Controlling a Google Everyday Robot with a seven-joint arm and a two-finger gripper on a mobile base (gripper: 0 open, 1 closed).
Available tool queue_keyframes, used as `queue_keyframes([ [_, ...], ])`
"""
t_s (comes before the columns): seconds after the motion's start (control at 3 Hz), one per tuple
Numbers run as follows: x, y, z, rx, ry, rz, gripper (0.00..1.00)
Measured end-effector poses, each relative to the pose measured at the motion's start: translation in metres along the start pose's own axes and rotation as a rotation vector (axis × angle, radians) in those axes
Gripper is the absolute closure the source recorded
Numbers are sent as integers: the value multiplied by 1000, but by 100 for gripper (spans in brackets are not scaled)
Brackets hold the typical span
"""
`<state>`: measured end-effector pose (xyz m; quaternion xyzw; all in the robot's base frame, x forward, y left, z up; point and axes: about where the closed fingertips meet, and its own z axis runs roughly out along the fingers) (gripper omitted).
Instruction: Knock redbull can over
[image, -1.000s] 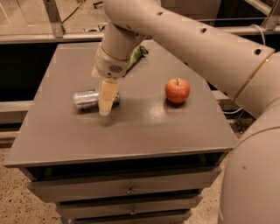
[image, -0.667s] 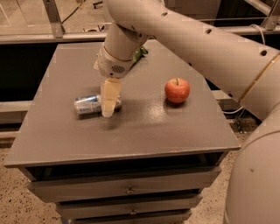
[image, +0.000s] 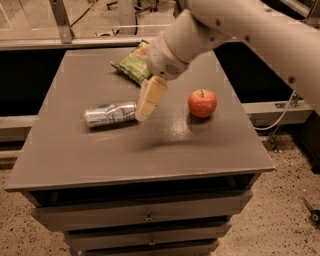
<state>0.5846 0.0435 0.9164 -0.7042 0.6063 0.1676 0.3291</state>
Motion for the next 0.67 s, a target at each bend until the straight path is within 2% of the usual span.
queue_keyframes([
  [0.33,27,-2,-70,157,-82,63,0],
  [0.67,53,3,-104,221,-88,115,0],
])
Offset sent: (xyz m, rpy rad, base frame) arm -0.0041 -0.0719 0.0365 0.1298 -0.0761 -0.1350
